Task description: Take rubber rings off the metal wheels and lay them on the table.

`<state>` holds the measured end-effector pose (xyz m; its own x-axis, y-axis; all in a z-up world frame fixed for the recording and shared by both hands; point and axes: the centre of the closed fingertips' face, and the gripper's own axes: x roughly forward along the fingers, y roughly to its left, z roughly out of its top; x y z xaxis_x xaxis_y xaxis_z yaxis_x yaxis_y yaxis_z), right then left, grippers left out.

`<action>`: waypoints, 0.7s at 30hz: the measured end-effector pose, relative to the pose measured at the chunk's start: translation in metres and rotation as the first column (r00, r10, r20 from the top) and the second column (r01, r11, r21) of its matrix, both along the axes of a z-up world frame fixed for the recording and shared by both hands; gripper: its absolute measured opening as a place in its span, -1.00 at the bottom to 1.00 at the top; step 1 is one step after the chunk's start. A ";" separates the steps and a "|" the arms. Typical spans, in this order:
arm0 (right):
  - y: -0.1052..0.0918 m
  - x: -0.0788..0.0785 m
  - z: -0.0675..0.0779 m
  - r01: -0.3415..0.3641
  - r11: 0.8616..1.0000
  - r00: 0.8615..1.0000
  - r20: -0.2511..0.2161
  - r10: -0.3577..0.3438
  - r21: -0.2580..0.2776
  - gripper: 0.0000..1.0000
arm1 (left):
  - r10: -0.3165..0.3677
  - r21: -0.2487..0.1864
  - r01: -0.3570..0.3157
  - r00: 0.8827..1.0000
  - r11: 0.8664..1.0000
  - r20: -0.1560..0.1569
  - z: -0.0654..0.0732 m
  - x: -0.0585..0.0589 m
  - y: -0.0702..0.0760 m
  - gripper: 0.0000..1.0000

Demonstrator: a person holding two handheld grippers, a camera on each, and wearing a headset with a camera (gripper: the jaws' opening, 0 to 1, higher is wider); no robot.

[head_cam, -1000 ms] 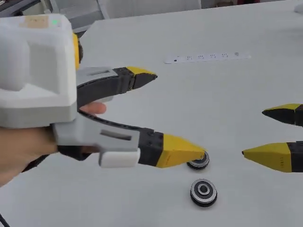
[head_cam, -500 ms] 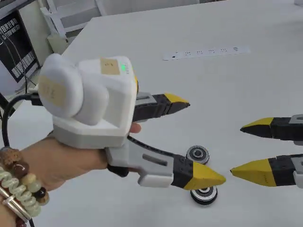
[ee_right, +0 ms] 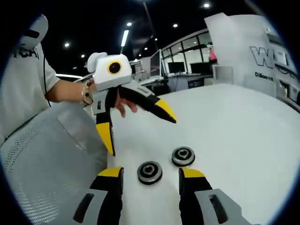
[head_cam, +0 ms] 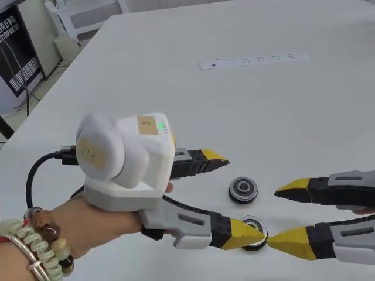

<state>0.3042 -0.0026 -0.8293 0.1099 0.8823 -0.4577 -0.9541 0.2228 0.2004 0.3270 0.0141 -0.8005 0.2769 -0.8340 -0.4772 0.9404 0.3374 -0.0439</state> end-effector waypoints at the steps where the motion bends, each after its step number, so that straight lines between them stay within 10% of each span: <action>1: 0.001 -0.002 -0.002 -0.002 1.000 1.000 0.000 0.002 -0.004 -0.12 | 0.000 -0.001 0.000 1.000 1.000 0.000 0.000 0.000 0.000 0.36; 21: 0.001 -0.007 -0.024 0.008 0.999 1.000 -0.016 -0.008 -0.035 -0.43 | -0.012 0.054 0.013 1.000 0.998 -0.024 -0.039 -0.011 -0.011 -0.23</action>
